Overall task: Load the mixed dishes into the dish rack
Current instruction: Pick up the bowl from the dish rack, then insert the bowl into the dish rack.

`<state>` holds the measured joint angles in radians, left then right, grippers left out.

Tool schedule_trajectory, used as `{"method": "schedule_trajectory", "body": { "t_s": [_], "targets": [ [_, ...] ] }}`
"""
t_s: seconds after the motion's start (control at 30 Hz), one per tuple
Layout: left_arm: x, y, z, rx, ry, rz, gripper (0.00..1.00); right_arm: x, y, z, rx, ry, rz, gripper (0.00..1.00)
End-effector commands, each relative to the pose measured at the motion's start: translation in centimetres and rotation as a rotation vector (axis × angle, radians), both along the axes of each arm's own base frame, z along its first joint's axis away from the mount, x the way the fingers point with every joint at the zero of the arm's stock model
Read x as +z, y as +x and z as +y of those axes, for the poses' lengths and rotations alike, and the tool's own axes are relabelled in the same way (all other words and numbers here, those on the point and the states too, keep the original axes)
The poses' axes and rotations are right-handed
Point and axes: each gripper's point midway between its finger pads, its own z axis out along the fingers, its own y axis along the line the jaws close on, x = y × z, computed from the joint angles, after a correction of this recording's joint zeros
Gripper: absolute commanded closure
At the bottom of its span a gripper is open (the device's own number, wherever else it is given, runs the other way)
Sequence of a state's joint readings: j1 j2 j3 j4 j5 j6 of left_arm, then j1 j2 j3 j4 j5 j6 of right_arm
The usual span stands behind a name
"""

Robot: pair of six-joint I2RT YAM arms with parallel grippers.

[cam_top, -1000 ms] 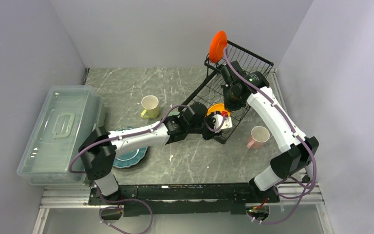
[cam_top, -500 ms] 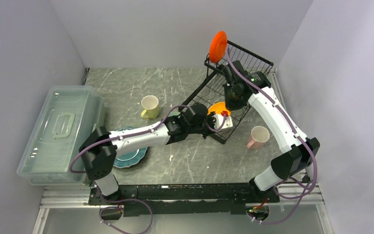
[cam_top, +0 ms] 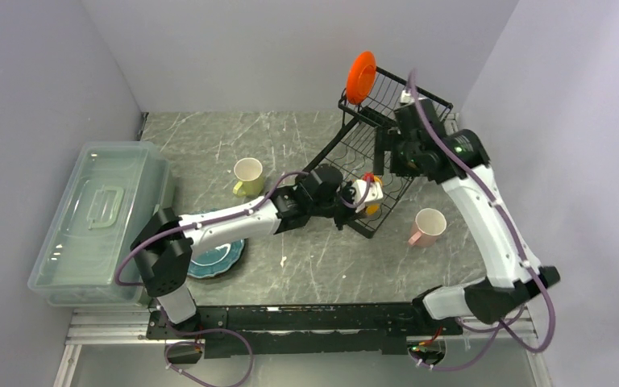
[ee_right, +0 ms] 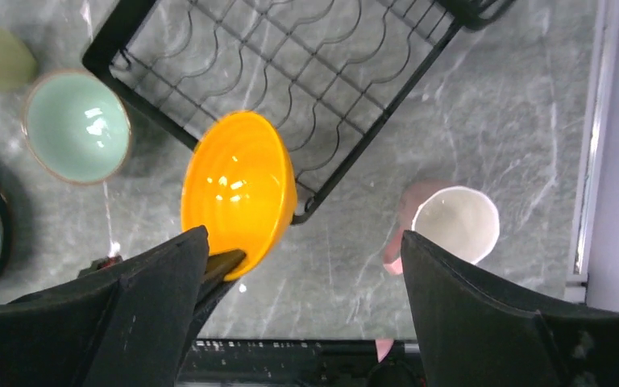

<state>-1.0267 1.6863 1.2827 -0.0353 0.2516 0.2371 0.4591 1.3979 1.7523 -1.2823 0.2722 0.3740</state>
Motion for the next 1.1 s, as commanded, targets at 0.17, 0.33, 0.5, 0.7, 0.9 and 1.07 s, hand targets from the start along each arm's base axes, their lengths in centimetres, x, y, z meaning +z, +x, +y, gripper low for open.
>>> {"method": "schedule_trajectory", "body": {
  "t_s": [0.17,0.33,0.5,0.7,0.9,1.07],
  "targets": [
    [9.1,2.4,-1.1,-0.057,-0.325,0.340,1.00,4.5,-3.2,-3.1,-0.089,0.046,-0.165,0.08],
    [10.1,4.0,-1.4,-0.103,-0.405,0.527,1.00,4.7,-3.9,-3.5,-0.099,0.055,-0.174,0.08],
    [8.8,5.3,-1.6,-0.120,-0.451,0.675,1.00,4.8,-4.4,-3.8,-0.107,0.061,-0.185,0.08],
    [6.1,5.8,-2.4,-0.124,-0.436,0.769,1.00,4.6,-4.8,-4.0,-0.107,0.058,-0.185,0.08],
    [3.3,6.1,-3.1,-0.101,-0.424,0.877,1.00,4.7,-4.9,-4.1,-0.104,0.056,-0.190,0.08],
    [1.9,6.2,-3.6,-0.099,-0.446,0.953,1.00,4.4,-5.0,-4.1,-0.099,0.058,-0.186,0.08]
  ]
}}
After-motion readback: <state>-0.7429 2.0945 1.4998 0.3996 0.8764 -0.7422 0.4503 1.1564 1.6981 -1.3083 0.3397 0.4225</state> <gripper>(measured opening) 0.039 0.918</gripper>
